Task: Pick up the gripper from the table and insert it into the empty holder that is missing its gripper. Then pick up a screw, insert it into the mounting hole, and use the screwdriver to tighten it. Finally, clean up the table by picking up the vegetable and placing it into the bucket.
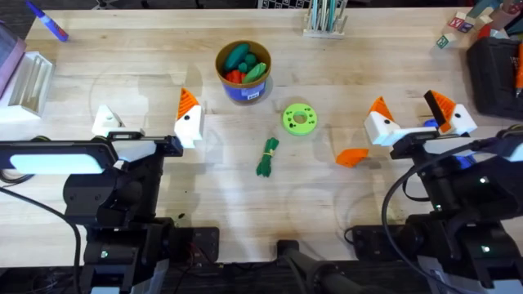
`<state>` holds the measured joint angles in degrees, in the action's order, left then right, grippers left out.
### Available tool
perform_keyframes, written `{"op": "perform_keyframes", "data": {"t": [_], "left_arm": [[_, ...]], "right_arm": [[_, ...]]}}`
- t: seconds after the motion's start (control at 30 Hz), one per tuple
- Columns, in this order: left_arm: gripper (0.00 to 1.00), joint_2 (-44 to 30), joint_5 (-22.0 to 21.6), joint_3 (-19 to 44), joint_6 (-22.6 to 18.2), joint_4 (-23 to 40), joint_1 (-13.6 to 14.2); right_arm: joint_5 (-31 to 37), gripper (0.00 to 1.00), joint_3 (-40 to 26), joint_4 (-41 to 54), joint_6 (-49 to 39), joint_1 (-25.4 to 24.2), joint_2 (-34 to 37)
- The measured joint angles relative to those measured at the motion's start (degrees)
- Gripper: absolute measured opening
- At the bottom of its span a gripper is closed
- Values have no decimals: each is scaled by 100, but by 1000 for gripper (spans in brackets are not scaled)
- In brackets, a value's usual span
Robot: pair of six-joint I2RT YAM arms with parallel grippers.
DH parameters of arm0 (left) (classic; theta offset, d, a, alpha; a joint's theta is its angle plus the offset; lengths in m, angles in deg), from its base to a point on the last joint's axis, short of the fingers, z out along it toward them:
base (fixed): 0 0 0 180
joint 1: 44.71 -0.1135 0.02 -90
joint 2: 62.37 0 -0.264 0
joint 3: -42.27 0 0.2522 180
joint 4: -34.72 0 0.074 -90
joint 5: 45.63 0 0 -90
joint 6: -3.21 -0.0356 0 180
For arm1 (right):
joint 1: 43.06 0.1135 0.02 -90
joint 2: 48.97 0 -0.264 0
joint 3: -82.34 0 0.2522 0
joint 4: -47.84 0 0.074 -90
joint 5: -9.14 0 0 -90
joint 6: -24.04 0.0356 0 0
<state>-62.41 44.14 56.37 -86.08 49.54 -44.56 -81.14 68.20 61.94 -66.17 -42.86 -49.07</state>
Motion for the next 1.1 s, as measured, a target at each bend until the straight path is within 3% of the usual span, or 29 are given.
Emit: {"op": "perform_keyframes", "data": {"t": [0.4,0.5,0.67,0.8,0.97,1.1], "left_arm": [[986,-1,44,0,2,6,0],[986,-3,251,131,11,438,0],[986,-466,782,1350,17,1970,0],[985,-1457,1419,2611,-108,2880,42],[985,-2991,1884,3382,-237,3510,527],[985,-4133,2026,3403,-249,3272,1287]], "right_arm": [[4,990,-13,86,0,0,0],[3,991,-281,672,48,0,24],[-26,991,-1281,2444,-22,0,529],[-50,991,-2299,2946,-323,0,1200],[-66,991,-3233,3140,-796,0,1909],[-66,991,-3506,3145,-973,0,2251]]}}
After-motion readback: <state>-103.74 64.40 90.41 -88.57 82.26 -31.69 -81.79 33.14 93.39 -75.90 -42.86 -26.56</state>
